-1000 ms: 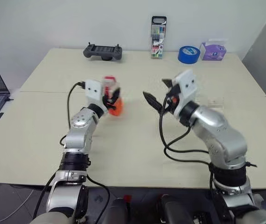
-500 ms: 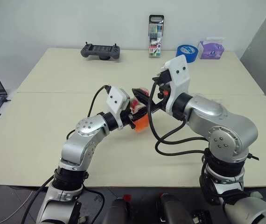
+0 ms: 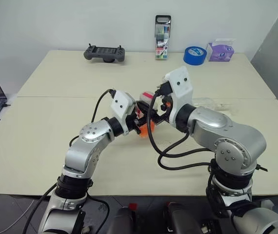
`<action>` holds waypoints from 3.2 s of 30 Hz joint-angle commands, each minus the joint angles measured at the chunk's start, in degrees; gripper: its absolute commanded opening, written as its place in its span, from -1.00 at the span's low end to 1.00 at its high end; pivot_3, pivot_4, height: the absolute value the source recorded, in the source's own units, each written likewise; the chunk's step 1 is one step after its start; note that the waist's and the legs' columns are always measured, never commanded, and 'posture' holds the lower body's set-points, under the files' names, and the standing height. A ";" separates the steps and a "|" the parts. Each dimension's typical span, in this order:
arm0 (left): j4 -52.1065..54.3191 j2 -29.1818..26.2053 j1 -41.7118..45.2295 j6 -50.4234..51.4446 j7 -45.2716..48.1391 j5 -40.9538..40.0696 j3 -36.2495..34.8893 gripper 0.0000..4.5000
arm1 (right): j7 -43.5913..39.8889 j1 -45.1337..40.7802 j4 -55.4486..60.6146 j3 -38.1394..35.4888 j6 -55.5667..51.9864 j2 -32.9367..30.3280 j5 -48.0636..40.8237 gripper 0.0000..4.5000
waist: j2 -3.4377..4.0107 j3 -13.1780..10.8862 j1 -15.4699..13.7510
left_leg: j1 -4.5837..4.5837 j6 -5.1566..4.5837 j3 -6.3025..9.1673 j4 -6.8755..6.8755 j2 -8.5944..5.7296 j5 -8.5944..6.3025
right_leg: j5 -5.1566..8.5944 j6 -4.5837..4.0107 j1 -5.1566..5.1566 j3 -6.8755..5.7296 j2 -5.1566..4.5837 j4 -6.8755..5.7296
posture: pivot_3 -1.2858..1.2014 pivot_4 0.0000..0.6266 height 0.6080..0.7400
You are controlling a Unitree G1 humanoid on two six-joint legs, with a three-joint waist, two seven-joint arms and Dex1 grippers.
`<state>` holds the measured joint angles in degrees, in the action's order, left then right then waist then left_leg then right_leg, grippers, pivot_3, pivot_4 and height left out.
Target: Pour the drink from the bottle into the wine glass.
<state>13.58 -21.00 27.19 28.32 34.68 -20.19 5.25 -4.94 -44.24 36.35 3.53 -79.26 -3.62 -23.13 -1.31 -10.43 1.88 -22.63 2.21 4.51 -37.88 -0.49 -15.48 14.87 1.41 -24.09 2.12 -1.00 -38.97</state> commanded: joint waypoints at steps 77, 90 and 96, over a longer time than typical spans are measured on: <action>-2.72 6.26 2.87 -7.22 -3.84 2.45 0.15 -0.21 | 7.57 4.33 0.84 6.10 13.82 2.14 8.93 -0.17 | 0.00 -0.06 -0.03 | -0.03 0.02 -0.03 -0.08 -0.02 0.02 | -0.03 0.11 -0.01 0.04 0.00 -0.01 | 0.03 -0.52 1.00; -1.32 5.84 3.43 -5.44 -3.58 1.98 -0.02 -0.21 | -57.12 -4.16 -33.11 4.54 43.30 -19.69 -6.36 -0.17 | -0.02 -0.07 0.47 | 0.13 -0.04 -0.30 -0.08 -0.09 0.00 | -0.04 0.12 0.10 0.06 0.21 0.05 | 0.03 -0.52 1.00; 0.03 5.36 2.37 -4.78 -4.45 2.30 -0.50 -0.21 | -61.35 -6.35 -38.07 5.74 48.68 -20.99 -3.34 -0.17 | -0.02 -0.07 0.40 | 0.05 -0.04 -0.10 -0.01 0.15 0.00 | -0.04 0.11 0.02 0.02 0.20 -0.02 | 0.03 -0.52 1.00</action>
<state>11.22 -15.56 28.78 23.73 32.09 -17.75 7.49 -61.88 -50.14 -3.55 6.17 -32.05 -25.32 -25.80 -1.33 -10.51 2.28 -22.59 2.17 4.47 -37.91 -0.34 -15.48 14.83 1.52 -24.07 2.15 -0.81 -38.99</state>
